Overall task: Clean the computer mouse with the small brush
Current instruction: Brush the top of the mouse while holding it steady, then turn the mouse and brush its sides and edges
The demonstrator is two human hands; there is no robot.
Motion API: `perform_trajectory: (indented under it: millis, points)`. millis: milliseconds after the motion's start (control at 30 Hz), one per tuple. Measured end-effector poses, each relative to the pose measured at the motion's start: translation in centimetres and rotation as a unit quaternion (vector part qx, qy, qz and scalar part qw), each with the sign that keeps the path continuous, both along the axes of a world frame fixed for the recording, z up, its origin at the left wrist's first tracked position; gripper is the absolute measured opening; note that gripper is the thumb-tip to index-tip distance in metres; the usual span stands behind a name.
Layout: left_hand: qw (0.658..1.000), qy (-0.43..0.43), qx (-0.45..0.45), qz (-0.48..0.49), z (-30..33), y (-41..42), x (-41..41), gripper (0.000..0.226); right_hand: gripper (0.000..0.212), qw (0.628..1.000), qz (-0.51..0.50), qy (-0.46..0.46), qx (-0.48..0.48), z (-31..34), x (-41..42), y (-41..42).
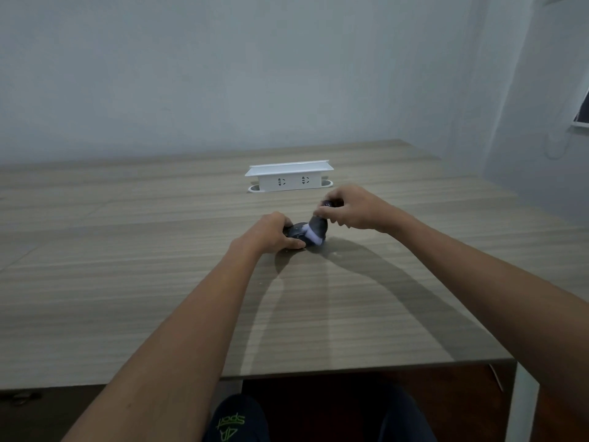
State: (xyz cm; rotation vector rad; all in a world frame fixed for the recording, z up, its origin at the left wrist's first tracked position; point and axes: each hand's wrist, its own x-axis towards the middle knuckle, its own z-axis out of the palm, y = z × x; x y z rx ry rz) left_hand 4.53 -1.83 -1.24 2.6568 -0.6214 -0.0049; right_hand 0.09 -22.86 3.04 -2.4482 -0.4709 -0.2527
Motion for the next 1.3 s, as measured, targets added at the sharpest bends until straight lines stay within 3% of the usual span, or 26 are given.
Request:
perform_trajectory:
  millis: [167,433,667,833,1000,1133,1300]
  points:
    - [1.0,-0.007,-0.006,0.009,-0.1,0.0,-0.3,0.03,0.02,0.991,-0.036,-0.039,-0.126,-0.5,0.5,-0.3]
    - [1.0,-0.002,-0.013,0.024,0.0,0.1,-0.5,0.042,0.018,0.997,-0.046,-0.011,-0.063,-0.7,0.3,-0.8]
    - [0.995,0.079,-0.052,0.04,0.9,1.1,-1.0,0.061,0.018,0.997,-0.055,-0.018,-0.049,-0.7,0.6,-0.6]
    - [0.988,0.107,-0.089,0.071,1.6,1.7,-1.2,0.057,0.017,0.997,-0.051,-0.024,-0.05,-0.8,1.4,0.5]
    - [0.971,0.17,-0.156,0.058,2.0,1.8,-1.4,0.038,0.019,0.998,-0.058,-0.015,-0.035,-0.9,2.2,0.5]
    - [0.993,0.103,-0.049,0.032,3.1,2.7,-0.7,0.032,0.02,0.997,-0.064,-0.007,-0.035,-0.8,2.4,-0.3]
    - [0.991,0.111,0.068,-0.043,4.1,2.3,1.3,0.075,0.02,0.996,-0.079,0.001,-0.037,-0.5,1.8,-1.9]
